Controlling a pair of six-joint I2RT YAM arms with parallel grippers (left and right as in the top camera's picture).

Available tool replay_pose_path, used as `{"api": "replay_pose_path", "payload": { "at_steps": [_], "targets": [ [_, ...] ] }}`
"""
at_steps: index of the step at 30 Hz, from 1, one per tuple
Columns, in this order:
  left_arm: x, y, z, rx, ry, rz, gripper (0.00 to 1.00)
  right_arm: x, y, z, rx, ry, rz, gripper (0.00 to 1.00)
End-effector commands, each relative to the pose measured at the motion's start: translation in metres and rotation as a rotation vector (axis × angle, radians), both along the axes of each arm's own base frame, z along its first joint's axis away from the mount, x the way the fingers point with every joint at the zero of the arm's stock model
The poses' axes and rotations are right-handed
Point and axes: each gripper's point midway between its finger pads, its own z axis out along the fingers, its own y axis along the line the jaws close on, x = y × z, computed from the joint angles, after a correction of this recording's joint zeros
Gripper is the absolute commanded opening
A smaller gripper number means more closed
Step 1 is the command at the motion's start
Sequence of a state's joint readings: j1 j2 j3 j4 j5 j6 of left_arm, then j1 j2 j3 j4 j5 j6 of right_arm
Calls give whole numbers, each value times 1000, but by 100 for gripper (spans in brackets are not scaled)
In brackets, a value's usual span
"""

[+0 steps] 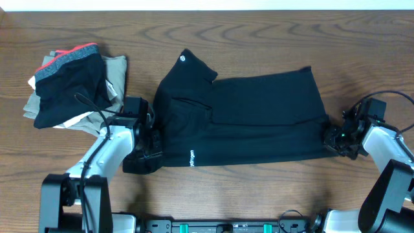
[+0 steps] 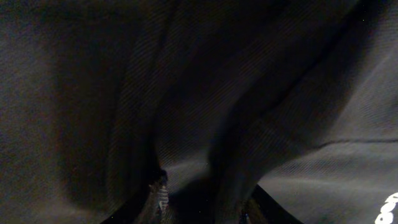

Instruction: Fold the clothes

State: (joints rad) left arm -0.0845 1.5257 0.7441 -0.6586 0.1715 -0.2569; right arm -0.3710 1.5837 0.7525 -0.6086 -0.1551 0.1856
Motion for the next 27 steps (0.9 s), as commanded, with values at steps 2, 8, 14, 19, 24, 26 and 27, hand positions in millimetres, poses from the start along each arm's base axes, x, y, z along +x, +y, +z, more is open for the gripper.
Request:
{"api": "replay_pose_path", "payload": {
  "at_steps": [2, 8, 14, 19, 24, 26, 27],
  "targets": [
    [24, 9, 36, 39, -128, 8, 47, -22, -17, -3, -95, 88, -113, 15],
    [53, 7, 101, 19, -392, 14, 56, 5, -31, 48, -180, -100, -129, 24],
    [97, -8, 170, -61, -696, -25, 64, 42, -32, 119, -197, -367, -104, 39],
    [144, -23, 192, -125, -742, -63, 67, 67, -7, 157, -110, -511, 83, 51],
    [204, -44, 184, -205, -681, -131, 75, 64, -2, 163, -92, -503, 121, 58],
    [230, -52, 170, -242, -649, -143, 75, 60, 0, 160, -90, -484, 134, 58],
    [240, -57, 164, -263, -639, -159, 75, 59, 0, 158, -89, -476, 139, 58]
  ]
}}
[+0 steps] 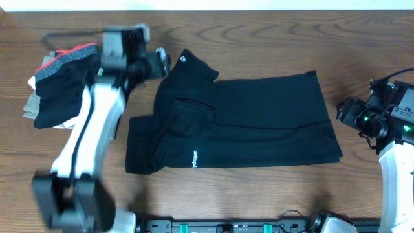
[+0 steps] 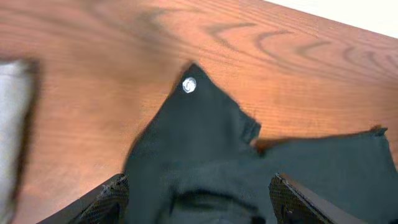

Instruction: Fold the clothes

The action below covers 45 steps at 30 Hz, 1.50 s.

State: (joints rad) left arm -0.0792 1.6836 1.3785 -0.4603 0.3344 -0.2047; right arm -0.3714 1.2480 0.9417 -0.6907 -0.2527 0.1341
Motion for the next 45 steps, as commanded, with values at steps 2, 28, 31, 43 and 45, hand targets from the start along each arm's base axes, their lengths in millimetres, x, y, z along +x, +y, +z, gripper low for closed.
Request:
{"api": "replay_pose_path", "payload": {
  "at_steps": [2, 28, 31, 43, 45],
  "targets": [
    [40, -26, -29, -75, 41, -133, 75, 0, 5, 6, -5, -10, 60, 59],
    [61, -11, -167, 83, 271, -157, 74, -15, -3, -4, -46, 71, 18, 59],
    [44, -9, -171, 83, 345, -159, 74, -16, -5, -5, -55, 78, 12, 59],
    [30, -6, -179, 99, 409, -154, 19, -18, -4, -6, -51, 89, 12, 58],
    [29, -5, -179, 99, 414, -154, 14, -18, -4, -6, -51, 89, 12, 58]
  ]
}}
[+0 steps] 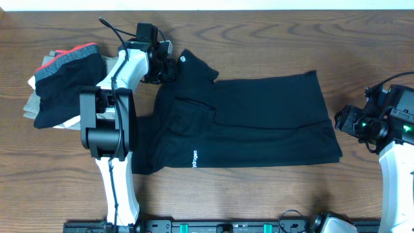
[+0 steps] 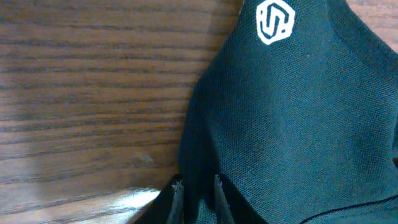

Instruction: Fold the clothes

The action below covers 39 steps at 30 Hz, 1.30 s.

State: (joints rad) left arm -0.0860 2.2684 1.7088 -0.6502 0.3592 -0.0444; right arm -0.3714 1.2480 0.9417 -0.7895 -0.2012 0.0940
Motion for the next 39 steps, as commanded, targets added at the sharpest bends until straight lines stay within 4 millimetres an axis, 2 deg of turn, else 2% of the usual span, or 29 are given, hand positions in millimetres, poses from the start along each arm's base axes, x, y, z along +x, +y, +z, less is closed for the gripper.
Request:
{"api": "replay_pose_path", "payload": {
  "at_steps": [1, 3, 6, 11, 14, 18, 22, 26, 33, 39],
  "targets": [
    [-5, 5, -7, 16, 21, -1, 11, 3, -4, 8, -23, -18, 5, 58],
    [-5, 6, -6, 16, 22, 1, 6, 3, -4, 8, -24, -19, 6, 58],
    [-8, 6, 6, 11, 18, 2, 6, 6, -5, 9, -27, -28, 5, 55],
    [-11, 6, 43, 5, -23, 5, 6, 16, -8, 3, -30, -34, 6, 50],
    [-15, 6, 56, 1, -27, 14, 6, 26, -8, -7, -6, -34, 18, 50],
    [-24, 6, 57, -8, 18, 44, 6, 54, -5, -16, 39, -96, 55, 52],
    [-31, 7, 55, -5, 50, 46, 6, 94, -2, -27, 55, -191, 109, 59],
    [-34, 2, 56, -30, 61, 38, 6, 132, 8, -53, 43, -255, 167, 62],
    [-34, -1, 56, -30, 62, 34, 6, 170, 37, -102, 46, -299, 257, 61],
    [-35, -6, 56, -29, 62, 23, 6, 190, 38, -130, 44, -275, 263, 63]
  ]
}}
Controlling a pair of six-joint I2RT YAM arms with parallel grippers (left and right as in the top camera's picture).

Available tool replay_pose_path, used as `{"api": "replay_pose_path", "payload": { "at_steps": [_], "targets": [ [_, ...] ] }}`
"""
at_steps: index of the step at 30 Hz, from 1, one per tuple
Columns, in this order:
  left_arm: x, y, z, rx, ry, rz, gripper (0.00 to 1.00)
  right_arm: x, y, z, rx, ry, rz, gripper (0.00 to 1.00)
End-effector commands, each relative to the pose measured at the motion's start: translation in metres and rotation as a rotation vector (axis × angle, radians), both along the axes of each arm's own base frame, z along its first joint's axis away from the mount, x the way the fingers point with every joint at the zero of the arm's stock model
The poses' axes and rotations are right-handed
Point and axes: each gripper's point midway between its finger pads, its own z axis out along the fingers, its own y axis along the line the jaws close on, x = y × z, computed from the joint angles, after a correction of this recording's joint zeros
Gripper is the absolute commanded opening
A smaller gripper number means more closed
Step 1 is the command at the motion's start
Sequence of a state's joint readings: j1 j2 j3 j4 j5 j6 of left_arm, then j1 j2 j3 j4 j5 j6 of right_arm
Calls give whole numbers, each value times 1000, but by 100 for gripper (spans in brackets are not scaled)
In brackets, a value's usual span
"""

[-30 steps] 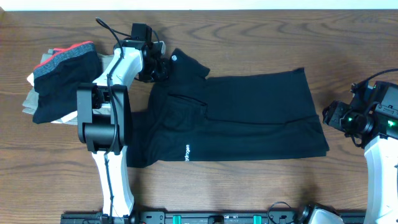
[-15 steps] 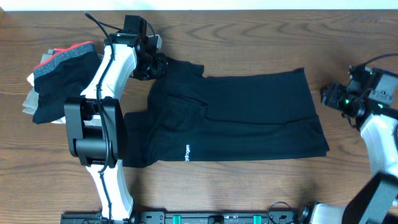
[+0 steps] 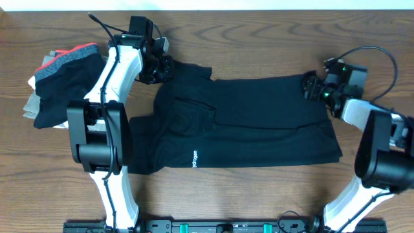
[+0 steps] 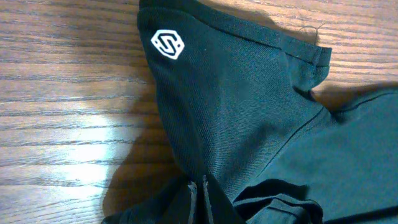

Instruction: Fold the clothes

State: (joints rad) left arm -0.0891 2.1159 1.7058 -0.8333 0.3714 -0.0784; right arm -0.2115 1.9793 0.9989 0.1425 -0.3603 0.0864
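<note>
Black shorts [image 3: 252,123] lie spread flat across the middle of the wooden table [image 3: 259,39]. Their upper-left flap [image 4: 249,112] carries a white hexagon logo [image 4: 168,45]. My left gripper [image 3: 163,68] is at that flap, and in the left wrist view its fingertips [image 4: 198,190] are pinched shut on the flap's black fabric. My right gripper [image 3: 309,86] sits at the shorts' upper-right corner. The overhead view does not show whether its jaws are open or shut.
A pile of other clothes [image 3: 65,81], black with a red band over beige pieces, lies at the far left, just left of my left arm. The right arm's cable loops above the table's right end.
My right gripper has moved from beside the shorts' right edge up to their upper-right corner. My left gripper is still shut on the upper-left flap, which has shifted slightly and now hides its logo from overhead.
First my left gripper was pressed into the lower-left corner of the shorts and my right at their lower-right edge. Then both were clear, the left open over the logo flap. Later the left was shut on that flap, and now the right is at the upper-right corner.
</note>
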Motion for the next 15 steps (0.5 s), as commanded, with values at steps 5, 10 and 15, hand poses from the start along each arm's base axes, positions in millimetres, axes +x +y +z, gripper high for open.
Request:
{"api": "replay_pose_path", "payload": {
  "at_steps": [5, 10, 15],
  "targets": [
    [-4, -8, -2, -13, 16, -9, 6, 22, -3, -21, -8, 22, 2, 64],
    [-4, -9, -2, -13, 16, -10, 5, 22, -3, -26, -1, 36, -6, 63],
    [-4, -9, -2, -13, 16, -10, 6, 18, -2, -29, 2, 56, -4, 57]
  ]
}}
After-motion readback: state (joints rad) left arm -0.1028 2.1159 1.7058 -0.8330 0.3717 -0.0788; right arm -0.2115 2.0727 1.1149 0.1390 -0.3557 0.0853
